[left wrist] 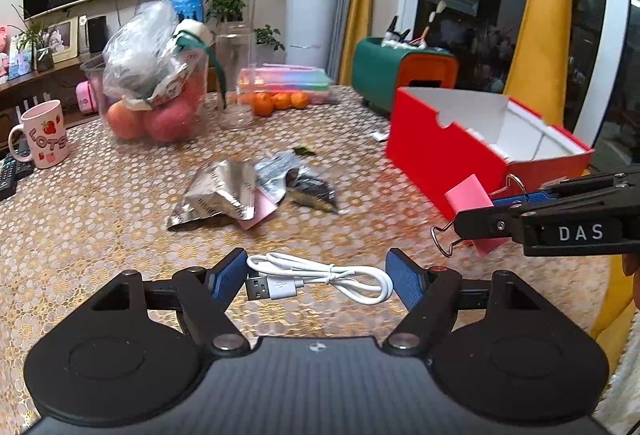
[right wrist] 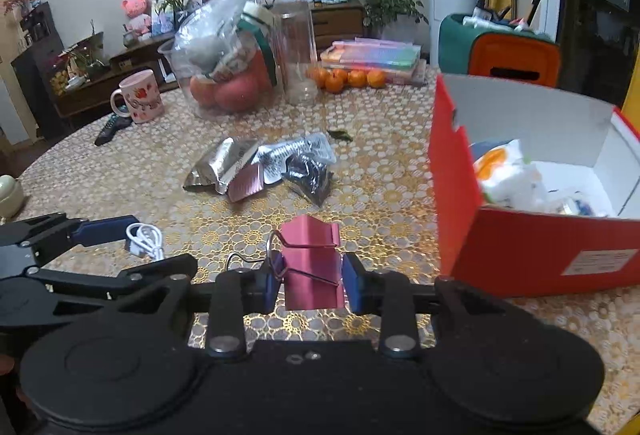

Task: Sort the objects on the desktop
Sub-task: 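Carry the cable and binder clips with both tools over the red box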

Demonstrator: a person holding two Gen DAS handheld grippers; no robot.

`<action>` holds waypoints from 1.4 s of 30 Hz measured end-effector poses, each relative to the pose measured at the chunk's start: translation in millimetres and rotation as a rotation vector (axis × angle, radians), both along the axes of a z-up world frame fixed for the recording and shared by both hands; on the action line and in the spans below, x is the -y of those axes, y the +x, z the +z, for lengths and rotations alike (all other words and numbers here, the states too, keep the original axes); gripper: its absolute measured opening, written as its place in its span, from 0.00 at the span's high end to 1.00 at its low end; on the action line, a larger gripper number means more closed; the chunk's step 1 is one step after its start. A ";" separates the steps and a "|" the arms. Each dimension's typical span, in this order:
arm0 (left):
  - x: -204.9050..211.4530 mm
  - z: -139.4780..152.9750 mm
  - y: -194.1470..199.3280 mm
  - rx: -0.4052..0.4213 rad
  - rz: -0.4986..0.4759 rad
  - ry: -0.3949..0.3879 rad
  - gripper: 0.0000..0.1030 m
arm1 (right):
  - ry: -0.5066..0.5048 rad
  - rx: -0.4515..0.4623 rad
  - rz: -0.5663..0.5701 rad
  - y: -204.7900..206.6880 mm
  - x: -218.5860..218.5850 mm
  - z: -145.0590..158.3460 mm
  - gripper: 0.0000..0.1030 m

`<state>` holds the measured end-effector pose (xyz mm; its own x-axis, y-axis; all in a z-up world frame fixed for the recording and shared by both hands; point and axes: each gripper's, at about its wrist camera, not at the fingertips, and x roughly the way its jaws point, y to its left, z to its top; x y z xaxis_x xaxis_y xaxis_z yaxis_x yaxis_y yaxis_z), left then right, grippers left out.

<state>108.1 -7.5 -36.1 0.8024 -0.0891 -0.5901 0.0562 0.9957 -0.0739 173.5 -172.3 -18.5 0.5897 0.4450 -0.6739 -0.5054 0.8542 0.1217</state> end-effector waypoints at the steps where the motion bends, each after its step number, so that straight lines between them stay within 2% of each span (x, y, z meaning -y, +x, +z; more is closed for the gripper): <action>1: 3.2 3.6 -0.8 0.003 -0.004 -0.004 0.26 | 0.002 0.011 0.000 -3.6 4.4 4.9 0.69; 14: 47.8 47.0 2.8 0.053 -0.072 -0.037 0.26 | 0.052 0.057 -0.024 -17.9 59.3 50.9 0.69; 26: 92.4 67.7 31.4 0.070 -0.141 -0.019 0.26 | 0.067 0.120 -0.103 4.8 112.1 75.7 0.69; 42: 163.8 66.2 94.0 0.059 -0.286 0.066 0.26 | 0.054 0.090 -0.274 73.2 173.1 65.1 0.69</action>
<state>202.1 -171.3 30.0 0.7833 -0.2797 -0.5552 0.3376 0.9413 0.0020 246.7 -345.4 46.6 0.7494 0.2947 -0.5929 -0.2677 0.9539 0.1357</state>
